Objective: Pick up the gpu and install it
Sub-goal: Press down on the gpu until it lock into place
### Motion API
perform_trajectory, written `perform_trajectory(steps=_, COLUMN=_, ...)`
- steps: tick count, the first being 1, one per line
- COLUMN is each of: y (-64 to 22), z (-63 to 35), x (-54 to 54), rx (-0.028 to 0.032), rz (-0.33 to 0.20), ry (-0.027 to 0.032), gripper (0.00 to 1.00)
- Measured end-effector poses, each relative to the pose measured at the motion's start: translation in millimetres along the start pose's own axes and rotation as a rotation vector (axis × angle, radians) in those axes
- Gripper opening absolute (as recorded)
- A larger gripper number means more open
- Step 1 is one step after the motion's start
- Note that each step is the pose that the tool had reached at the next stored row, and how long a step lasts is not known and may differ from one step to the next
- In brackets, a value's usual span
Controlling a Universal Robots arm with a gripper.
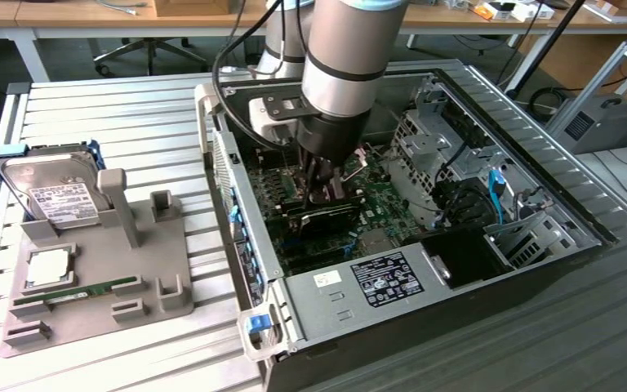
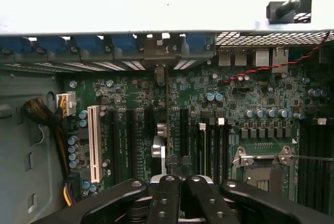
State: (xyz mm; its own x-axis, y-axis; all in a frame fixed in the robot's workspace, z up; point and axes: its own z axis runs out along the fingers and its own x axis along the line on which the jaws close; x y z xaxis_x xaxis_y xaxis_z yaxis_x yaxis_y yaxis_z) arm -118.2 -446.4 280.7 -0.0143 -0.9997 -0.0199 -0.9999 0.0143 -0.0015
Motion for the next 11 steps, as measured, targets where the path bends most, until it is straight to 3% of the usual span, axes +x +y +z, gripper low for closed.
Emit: perform_trajectory(steps=11, y=0.2, z=4.5, x=1.3, rx=0.0001, rz=0.000, ry=0.0000, gripper=0.11)
